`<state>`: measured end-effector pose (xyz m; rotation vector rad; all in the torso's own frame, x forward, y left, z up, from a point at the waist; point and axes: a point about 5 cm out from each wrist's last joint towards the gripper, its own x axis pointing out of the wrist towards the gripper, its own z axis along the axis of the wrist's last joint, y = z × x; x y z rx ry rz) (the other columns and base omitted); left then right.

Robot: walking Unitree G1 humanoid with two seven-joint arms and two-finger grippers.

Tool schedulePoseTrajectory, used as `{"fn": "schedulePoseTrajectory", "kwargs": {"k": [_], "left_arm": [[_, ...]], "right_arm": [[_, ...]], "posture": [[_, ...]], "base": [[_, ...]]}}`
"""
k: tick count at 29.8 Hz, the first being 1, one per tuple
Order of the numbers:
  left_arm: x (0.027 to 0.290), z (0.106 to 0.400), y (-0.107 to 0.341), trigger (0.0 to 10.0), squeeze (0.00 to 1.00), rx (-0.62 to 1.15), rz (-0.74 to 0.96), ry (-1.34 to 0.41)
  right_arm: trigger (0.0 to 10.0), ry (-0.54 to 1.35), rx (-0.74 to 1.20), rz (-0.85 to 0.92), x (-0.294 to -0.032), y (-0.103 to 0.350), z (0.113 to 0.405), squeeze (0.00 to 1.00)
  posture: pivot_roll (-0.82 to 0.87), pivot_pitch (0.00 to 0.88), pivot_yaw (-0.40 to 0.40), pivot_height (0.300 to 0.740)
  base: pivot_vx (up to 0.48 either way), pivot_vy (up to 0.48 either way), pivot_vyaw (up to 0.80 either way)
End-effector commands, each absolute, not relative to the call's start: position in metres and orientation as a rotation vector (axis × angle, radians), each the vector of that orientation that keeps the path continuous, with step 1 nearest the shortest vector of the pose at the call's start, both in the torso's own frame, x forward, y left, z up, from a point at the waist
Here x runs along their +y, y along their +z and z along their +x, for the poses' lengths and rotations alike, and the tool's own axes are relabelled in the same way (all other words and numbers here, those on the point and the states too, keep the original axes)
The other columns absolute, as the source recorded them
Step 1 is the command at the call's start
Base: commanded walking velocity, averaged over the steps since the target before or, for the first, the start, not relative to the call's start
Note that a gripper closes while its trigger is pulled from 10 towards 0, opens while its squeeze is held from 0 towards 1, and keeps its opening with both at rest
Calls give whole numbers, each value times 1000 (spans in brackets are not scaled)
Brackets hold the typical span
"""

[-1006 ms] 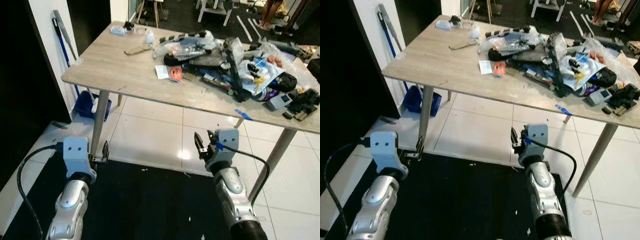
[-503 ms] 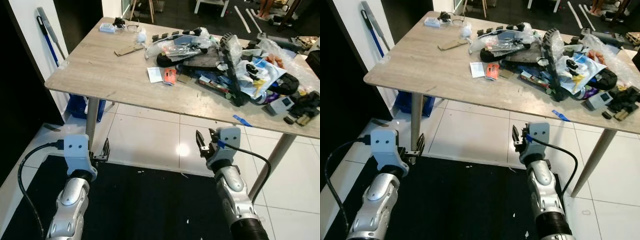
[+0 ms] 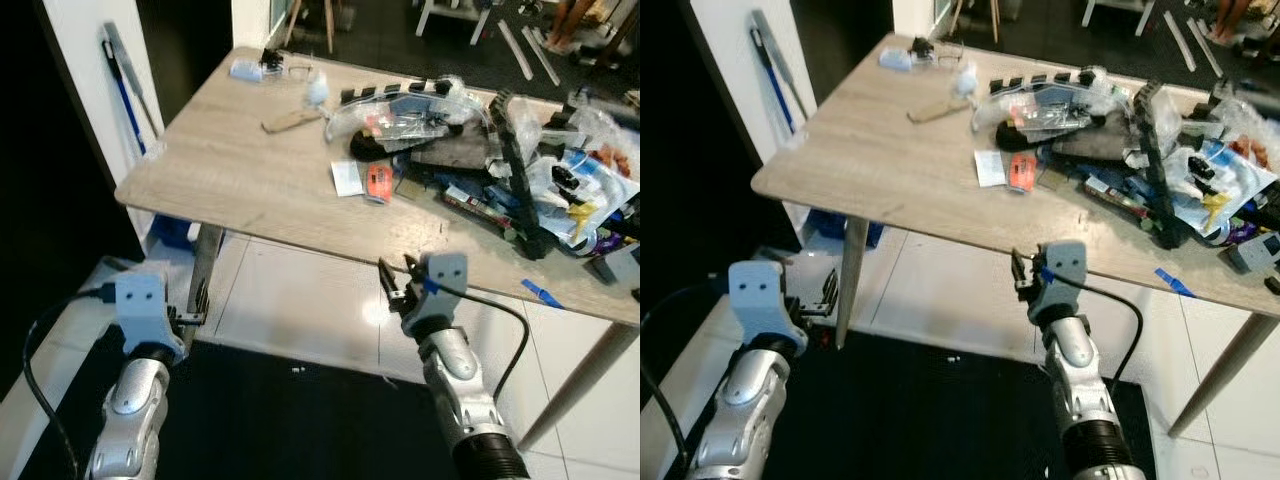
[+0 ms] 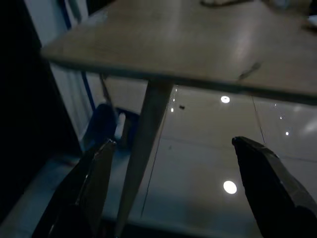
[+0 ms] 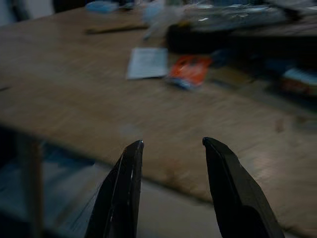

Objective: Picking trash to rubbish bin

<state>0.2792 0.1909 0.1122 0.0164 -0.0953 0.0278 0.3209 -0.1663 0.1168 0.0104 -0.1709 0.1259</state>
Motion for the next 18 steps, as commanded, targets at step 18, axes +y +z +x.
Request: {"fn": "schedulePoseTrajectory", "kwargs": {"k": [18], "left_arm": [[206, 286, 193, 10000, 0, -351, -3, 10]], "right_arm": [[10000, 177, -373, 60, -158, 177, 329, 0]], "posture": [[10, 133, -69, 740]], "base": [[324, 0, 0]]}}
